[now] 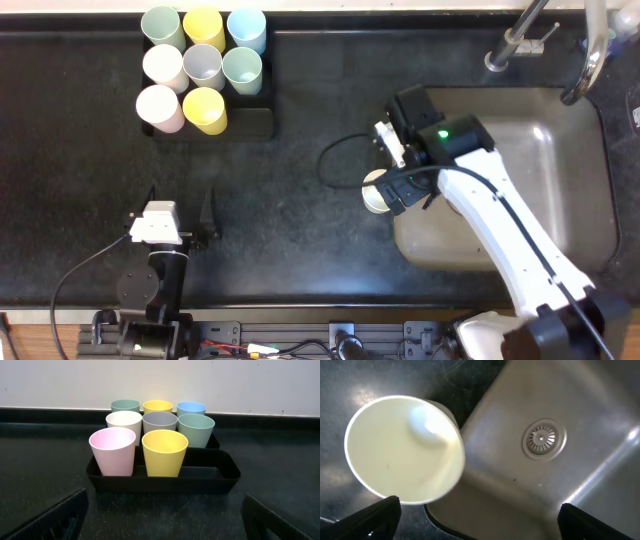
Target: Store Cups
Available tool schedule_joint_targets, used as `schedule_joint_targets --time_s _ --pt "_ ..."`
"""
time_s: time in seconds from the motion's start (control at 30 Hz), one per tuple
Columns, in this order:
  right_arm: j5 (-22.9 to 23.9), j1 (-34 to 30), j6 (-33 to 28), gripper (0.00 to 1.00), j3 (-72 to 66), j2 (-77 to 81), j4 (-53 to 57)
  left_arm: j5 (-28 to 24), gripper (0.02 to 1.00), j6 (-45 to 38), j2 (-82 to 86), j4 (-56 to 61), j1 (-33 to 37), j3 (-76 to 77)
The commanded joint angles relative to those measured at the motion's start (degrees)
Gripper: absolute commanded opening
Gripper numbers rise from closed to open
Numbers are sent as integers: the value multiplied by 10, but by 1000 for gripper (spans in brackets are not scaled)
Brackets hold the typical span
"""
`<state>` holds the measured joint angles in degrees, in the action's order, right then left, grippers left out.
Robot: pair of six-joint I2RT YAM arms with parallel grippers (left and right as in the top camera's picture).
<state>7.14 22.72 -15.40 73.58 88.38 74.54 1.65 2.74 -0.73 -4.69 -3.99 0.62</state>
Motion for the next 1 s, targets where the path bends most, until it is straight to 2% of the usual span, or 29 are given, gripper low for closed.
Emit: schedule_joint_targets --time_s 0.03,0.23,0.47,0.5,0.53,0.57,0.6,0.63,0.67,0.7,0.87,1.0 --pt "-46 -12 -26 998 26 29 -7 -5 998 -10 6 0 2 -2" --pt "-56 -14 -26 998 32 68 -17 -5 998 -10 6 0 2 -2" --pt "-57 -14 -27 952 32 93 -28 -5 998 -10 6 0 2 -2" --pt "-60 -14 -27 915 32 94 -28 -5 998 -10 6 0 2 -2" --pt "-64 -14 -28 798 32 97 -28 -5 998 -10 6 0 2 -2" --pt "-68 -12 -28 483 32 98 -28 -5 998 -10 6 0 2 -2" --pt "-75 -12 -29 270 32 101 -28 -5 998 -10 6 0 2 -2" --pt "-81 -10 -29 207 32 103 -28 -5 998 -11 6 0 2 -2" --pt "-84 -10 -30 93 32 105 -28 -5 998 -10 6 0 2 -2" --pt "-87 -9 -31 45 32 107 -28 -5 998 -10 6 0 2 -2" --pt "-89 -3 -31 45 33 109 -28 -5 998 -11 6 0 2 -2" --pt "-66 8 -18 45 92 106 8 -5 998 -10 6 0 2 -2"
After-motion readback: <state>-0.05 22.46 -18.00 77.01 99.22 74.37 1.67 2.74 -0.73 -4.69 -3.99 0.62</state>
